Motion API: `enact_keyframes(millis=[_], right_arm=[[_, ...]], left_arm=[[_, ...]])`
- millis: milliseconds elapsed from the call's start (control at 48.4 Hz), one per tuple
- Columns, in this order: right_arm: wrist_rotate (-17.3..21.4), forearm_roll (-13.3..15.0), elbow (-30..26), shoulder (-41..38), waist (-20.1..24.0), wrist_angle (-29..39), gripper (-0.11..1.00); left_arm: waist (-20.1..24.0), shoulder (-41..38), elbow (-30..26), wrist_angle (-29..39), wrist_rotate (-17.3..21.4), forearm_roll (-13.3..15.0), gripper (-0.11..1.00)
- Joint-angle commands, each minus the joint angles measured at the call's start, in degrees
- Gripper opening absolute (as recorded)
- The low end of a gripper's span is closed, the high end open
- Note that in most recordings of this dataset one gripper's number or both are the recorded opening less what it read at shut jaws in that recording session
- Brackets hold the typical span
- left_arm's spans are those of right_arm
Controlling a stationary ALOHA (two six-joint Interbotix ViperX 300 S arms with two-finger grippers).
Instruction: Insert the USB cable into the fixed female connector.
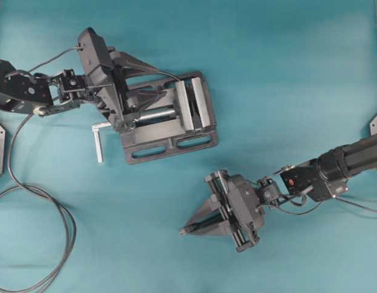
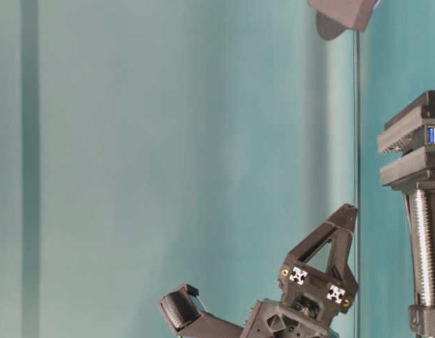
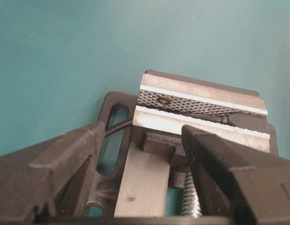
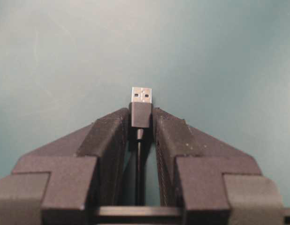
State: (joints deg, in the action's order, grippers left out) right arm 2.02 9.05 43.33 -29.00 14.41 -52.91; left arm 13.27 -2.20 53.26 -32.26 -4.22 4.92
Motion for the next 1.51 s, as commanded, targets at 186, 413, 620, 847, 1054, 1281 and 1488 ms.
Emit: enact_keyframes(millis=[186, 413, 620, 847, 1054, 1281, 1488], right_arm=[[0.0, -0.4, -1.7, 1.5, -0.3, 5.4, 0.22], [-0.3, -5.7, -1.0, 4.3, -0.2, 5.8, 0.22], [-2.6, -18.3, 1.1, 5.6, 1.9, 2.8, 0.22], [-12.3, -37.8, 1.4, 5.6, 8.1, -0.9, 0.22], [-19.4, -54.4, 0.8, 5.6, 12.6, -3.1, 0.22], [-24.2, -69.4, -1.2, 5.4, 15.2, -9.5, 0.22], [-29.7, -79.7, -5.1, 4.7, 16.0, -11.0, 0.22]], left_arm=[[0.2, 0.7, -0.2, -0.5, -0.4, -0.3, 0.81], [0.2, 0.7, 0.0, -0.6, -0.4, -0.3, 0.81], [0.2, 0.7, -0.1, -1.0, -0.4, -0.3, 0.81], [0.2, 0.7, 0.0, -1.0, -0.5, -0.3, 0.81], [0.2, 0.7, 0.1, -1.0, -0.5, -0.2, 0.81], [0.3, 1.6, 0.8, -1.0, -0.5, -0.2, 0.81], [1.0, 3.5, 1.8, -0.7, -0.4, -0.2, 0.81]])
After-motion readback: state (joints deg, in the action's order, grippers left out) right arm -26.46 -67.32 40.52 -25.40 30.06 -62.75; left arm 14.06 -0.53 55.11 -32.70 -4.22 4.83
